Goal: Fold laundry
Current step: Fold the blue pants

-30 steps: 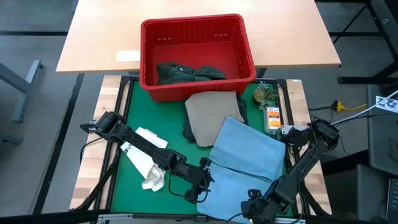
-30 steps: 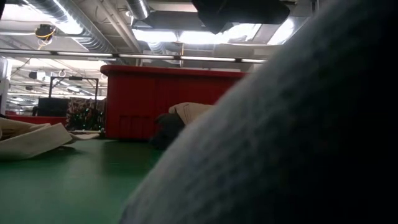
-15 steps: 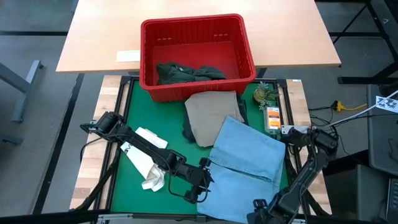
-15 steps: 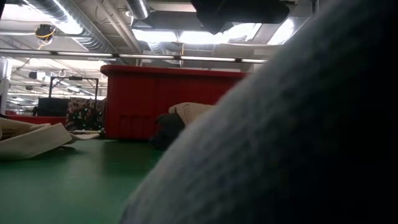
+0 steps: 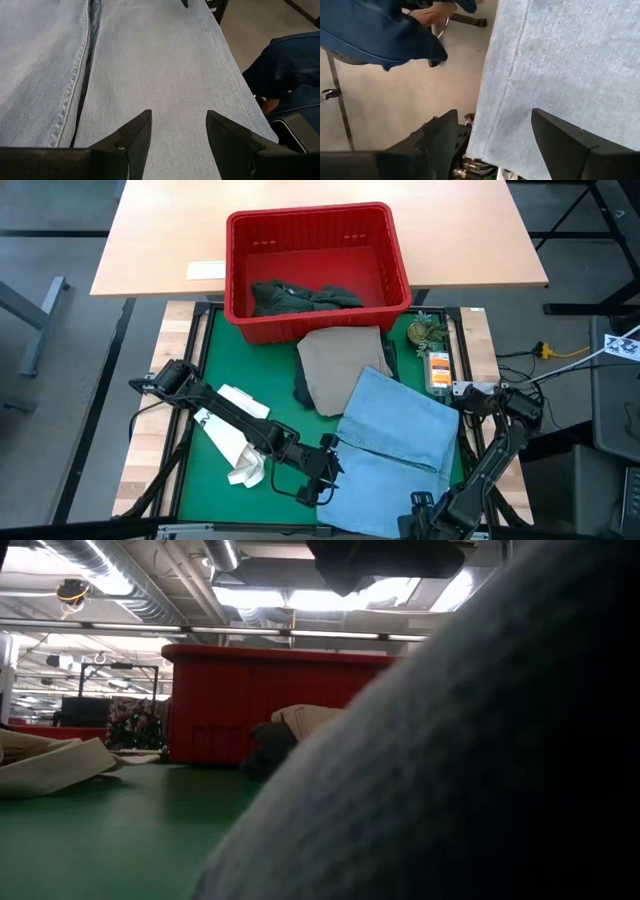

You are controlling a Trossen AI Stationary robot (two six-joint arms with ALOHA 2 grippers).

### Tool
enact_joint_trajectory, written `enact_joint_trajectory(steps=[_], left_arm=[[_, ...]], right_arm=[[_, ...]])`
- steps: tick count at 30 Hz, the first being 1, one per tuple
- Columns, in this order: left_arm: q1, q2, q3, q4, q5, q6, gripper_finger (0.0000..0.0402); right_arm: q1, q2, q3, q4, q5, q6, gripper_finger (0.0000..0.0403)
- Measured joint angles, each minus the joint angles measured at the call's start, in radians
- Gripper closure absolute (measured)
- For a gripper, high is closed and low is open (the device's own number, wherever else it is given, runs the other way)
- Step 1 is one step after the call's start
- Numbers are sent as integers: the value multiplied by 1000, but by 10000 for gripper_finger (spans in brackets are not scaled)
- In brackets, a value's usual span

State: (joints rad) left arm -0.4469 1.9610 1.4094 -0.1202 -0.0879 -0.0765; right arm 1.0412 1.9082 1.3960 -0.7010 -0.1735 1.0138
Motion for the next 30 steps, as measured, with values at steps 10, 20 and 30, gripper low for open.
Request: enact_joint_trajectory(steps=[10, 20, 30], left_arm=[[2, 0, 0, -2, 0, 0, 218], [2, 0, 0, -2, 0, 0, 218], [2, 0, 0, -1, -48, 1, 218]], right_arm=[[12, 91, 0, 90, -2, 0, 150], [13, 123, 6, -3, 35, 31, 151], [-29, 123, 4, -140, 78, 30, 151]])
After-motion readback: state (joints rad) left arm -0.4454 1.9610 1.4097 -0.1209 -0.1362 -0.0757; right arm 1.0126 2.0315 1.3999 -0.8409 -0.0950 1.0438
